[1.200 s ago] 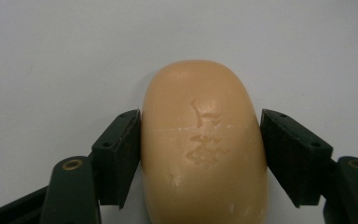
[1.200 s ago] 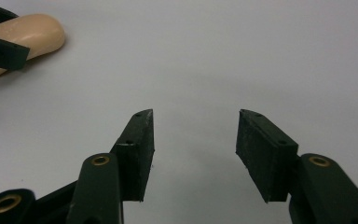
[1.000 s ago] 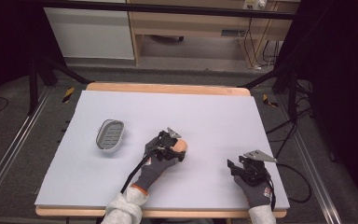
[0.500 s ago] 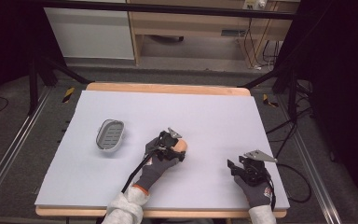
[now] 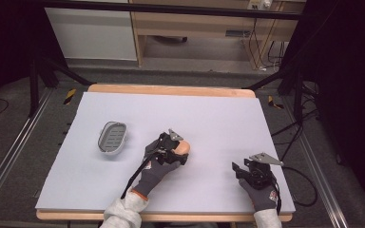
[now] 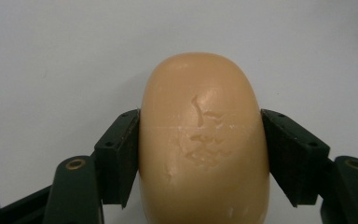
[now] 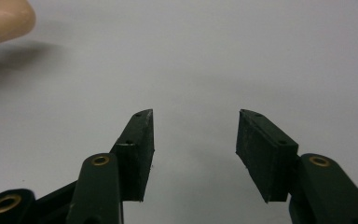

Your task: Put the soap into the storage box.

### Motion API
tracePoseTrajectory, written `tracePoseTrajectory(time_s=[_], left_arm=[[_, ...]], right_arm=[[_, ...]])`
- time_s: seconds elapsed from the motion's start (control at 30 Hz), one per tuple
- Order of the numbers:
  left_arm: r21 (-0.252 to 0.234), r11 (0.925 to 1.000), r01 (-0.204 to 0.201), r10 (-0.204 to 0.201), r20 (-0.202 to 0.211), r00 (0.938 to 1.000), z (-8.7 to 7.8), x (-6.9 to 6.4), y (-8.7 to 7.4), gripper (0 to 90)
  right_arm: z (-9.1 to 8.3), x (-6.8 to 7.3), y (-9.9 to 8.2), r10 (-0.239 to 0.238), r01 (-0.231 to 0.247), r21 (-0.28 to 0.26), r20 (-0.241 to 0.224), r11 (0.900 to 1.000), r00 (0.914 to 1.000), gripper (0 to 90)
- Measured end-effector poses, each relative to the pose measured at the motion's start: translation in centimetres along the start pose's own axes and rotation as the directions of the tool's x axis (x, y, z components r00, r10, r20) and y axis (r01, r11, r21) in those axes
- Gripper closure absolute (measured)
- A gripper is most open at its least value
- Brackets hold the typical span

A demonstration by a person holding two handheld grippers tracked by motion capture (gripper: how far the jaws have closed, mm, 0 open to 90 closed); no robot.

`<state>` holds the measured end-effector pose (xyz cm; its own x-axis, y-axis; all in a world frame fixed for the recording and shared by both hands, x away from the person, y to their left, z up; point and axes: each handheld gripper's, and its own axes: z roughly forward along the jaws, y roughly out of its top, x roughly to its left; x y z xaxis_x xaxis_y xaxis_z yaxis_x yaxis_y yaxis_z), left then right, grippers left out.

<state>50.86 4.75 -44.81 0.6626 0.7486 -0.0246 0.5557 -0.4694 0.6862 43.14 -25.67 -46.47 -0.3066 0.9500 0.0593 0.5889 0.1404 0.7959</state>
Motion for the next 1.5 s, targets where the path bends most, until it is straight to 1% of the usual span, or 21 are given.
tracePoseTrajectory(time_s=[0.1,0.2,0.33,0.37,0.43,0.57,0.6,0.7,0.8,0.9,1.03,1.1,1.2,1.23,1.37,1.5], left_arm=[[-0.02,0.9998,-0.001,0.001,0.008,1.0,-1.2,0.3,0.0,31.6],[-0.028,0.9996,-0.002,0.002,0.013,0.9999,-2.1,0.5,0.0,31.7],[-0.038,0.9993,0.001,-0.001,0.015,0.9999,-2.8,0.8,-0.2,31.7],[-0.047,0.9988,0.011,-0.01,0.019,0.9998,-3.2,1.0,-0.3,31.7],[-0.053,0.9985,0.014,-0.013,0.019,0.9997,-3.5,1.1,-0.4,31.7],[-0.063,0.998,0.012,-0.011,0.015,0.9998,-4.6,1.4,-0.7,31.7],[-0.063,0.998,0.012,-0.011,0.015,0.9998,-4.6,1.4,-0.7,31.7],[-0.078,0.9968,0.018,-0.017,0.014,0.9998,-5.5,1.7,-1.0,31.7],[-0.083,0.9963,0.022,-0.022,0.011,0.9997,-6.0,1.9,-1.2,31.7],[-0.094,0.995,0.032,-0.031,0.009,0.9995,-6.8,2.4,-1.7,31.7],[-0.1,0.9942,0.038,-0.037,0.009,0.9993,-7.3,2.8,-2.1,31.7],[-0.111,0.9925,0.05,-0.05,0.007,0.9987,-8.0,3.2,-2.7,31.7],[-0.12,0.9911,0.059,-0.058,0.006,0.9983,-8.4,3.5,-3.0,31.7],[-0.124,0.9902,0.065,-0.065,0.006,0.9979,-8.8,3.8,-3.4,31.8],[-0.126,0.9893,0.074,-0.075,-0.004,0.9972,-9.2,4.4,-3.7,31.8],[-0.129,0.988,0.084,-0.086,-0.009,0.9962,-9.8,4.9,-4.2,31.8]], right_arm=[[0.0,0.0,0.0,-0.001,0.001,0.0,0.002,1.0,1.0,46.4],[0.0,0.0,0.0,-0.001,0.001,0.0,0.003,1.0,1.0,46.4],[0.0,0.0,0.0,-0.001,0.001,-0.001,0.004,1.0,1.0,46.4],[0.0,0.0,0.0,-0.004,0.004,-0.003,0.006,1.0,1.0,46.4],[0.0,0.0,0.0,-0.001,0.001,-0.002,0.005,1.0,1.0,46.3],[-0.1,0.0,0.0,-0.002,0.002,-0.004,0.006,1.0,1.0,46.3],[-0.1,0.0,0.0,-0.002,0.002,-0.004,0.006,1.0,1.0,46.3],[-0.1,0.0,0.0,-0.001,0.001,-0.008,0.009,1.0,1.0,46.3],[-0.1,0.0,0.0,-0.002,0.002,-0.008,0.009,1.0,1.0,46.3],[-0.1,-0.1,0.0,-0.004,0.004,-0.007,0.012,1.0,0.9999,46.3],[-0.1,0.0,0.0,-0.006,0.006,-0.007,0.012,1.0,0.9999,46.3],[-0.2,0.0,0.0,-0.006,0.006,-0.007,0.014,1.0,0.9999,46.3],[-0.1,0.0,0.0,-0.007,0.007,-0.007,0.015,0.9999,0.9999,46.3],[-0.1,0.0,0.0,-0.008,0.008,-0.006,0.015,0.9999,0.9998,46.3],[-0.1,0.1,0.0,-0.005,0.005,-0.006,0.014,1.0,0.9999,46.3],[-0.2,0.1,0.0,-0.015,0.015,-0.01,0.014,0.9998,0.9998,46.3]])
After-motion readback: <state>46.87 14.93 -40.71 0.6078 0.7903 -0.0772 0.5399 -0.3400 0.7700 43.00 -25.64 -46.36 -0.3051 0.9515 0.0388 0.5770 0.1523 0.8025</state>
